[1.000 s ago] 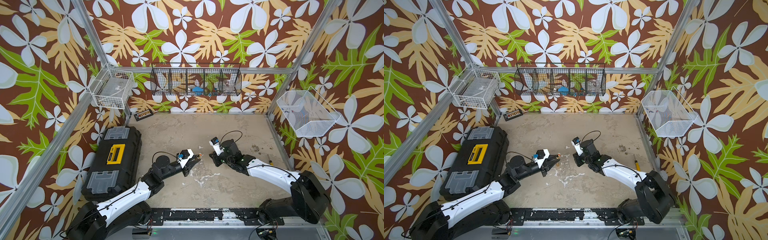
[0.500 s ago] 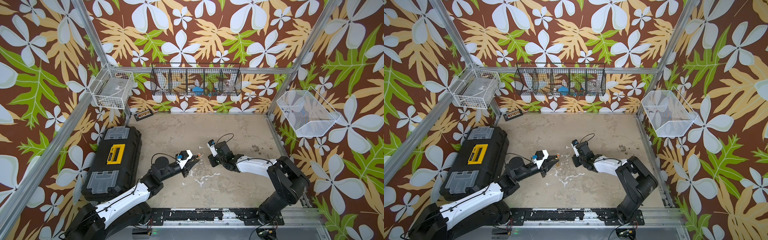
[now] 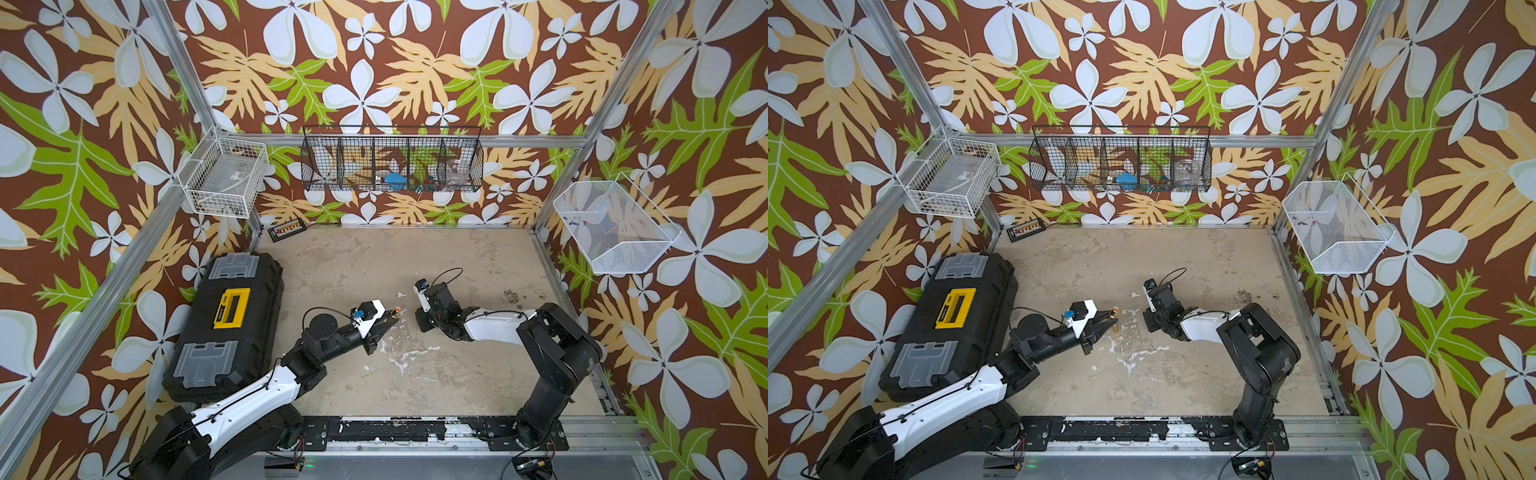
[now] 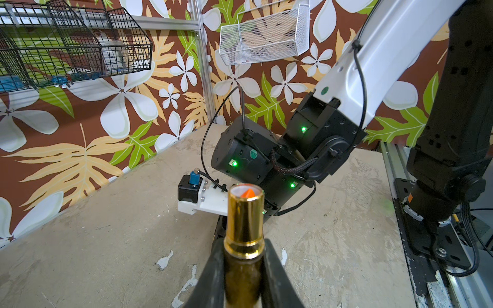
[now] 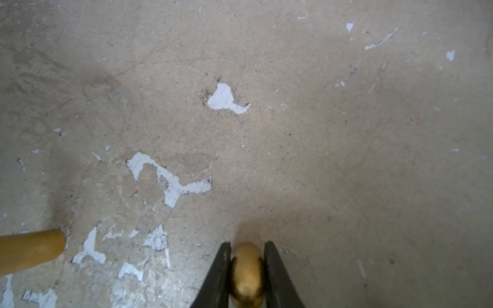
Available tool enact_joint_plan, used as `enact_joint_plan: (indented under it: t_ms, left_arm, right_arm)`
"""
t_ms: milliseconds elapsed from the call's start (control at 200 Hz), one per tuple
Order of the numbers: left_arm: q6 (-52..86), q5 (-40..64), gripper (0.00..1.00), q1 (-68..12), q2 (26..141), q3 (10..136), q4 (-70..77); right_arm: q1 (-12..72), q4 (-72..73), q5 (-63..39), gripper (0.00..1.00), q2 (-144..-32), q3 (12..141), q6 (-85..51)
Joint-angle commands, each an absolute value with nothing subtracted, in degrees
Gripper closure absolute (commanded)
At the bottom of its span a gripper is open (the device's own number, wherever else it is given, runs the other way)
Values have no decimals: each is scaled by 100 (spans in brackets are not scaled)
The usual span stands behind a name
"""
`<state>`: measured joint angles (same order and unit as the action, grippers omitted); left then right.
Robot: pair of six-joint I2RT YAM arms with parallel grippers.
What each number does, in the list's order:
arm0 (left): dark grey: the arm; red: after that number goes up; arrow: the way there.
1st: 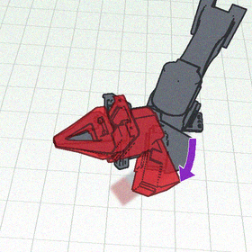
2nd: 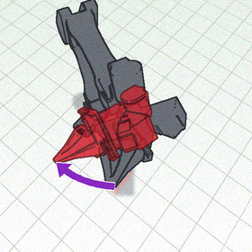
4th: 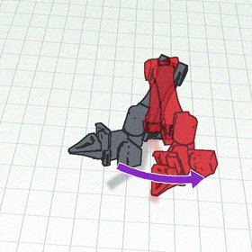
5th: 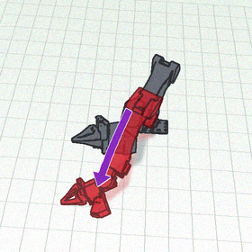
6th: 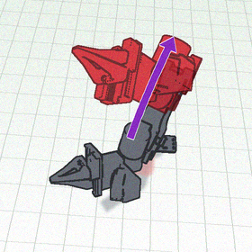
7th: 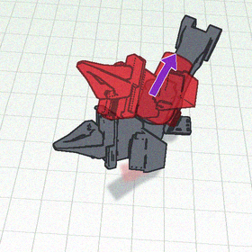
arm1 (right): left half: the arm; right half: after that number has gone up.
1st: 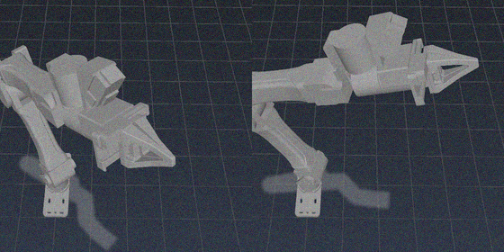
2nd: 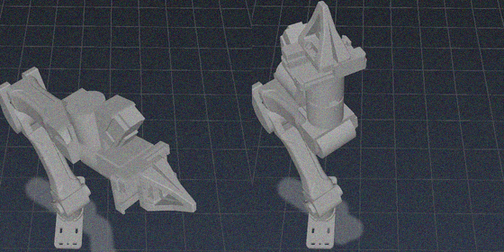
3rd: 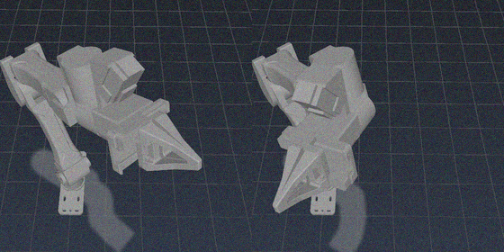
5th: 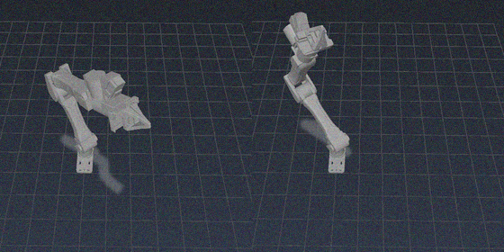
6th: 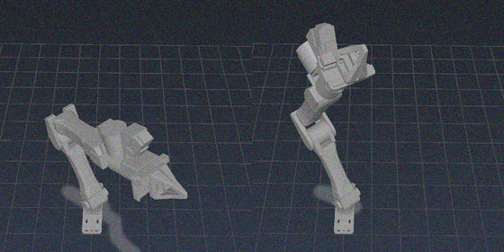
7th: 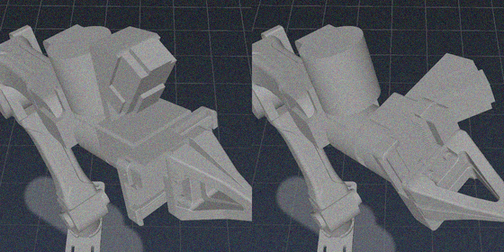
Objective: Open the lipstick cap
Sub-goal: Place the cover at the center of the board.
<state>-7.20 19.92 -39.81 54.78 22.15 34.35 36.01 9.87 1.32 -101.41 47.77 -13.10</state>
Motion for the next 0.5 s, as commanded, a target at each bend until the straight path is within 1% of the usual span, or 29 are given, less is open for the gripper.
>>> enact_joint_plan:
  t_ms: [0,50,130,175,495]
  left_arm:
    - [-765,1977,86,-3981,5475,2215,3560]
    - [-765,1980,86,-3981,5476,2215,3560]
    - [-765,1986,86,-3981,5469,2215,3554]
    - [-761,1985,86,-3981,5460,2215,3559]
    - [-770,1998,86,-3979,5473,2224,3528]
  right_arm:
    - [3601,828,229,77,-10211,4833,-1348]
    - [3601,737,229,76,-10222,4881,-1344]
    - [3603,590,221,72,-10211,4968,-1319]
    - [3602,533,222,71,-10194,4998,-1311]
    - [3600,480,89,61,-9984,5010,-1189]
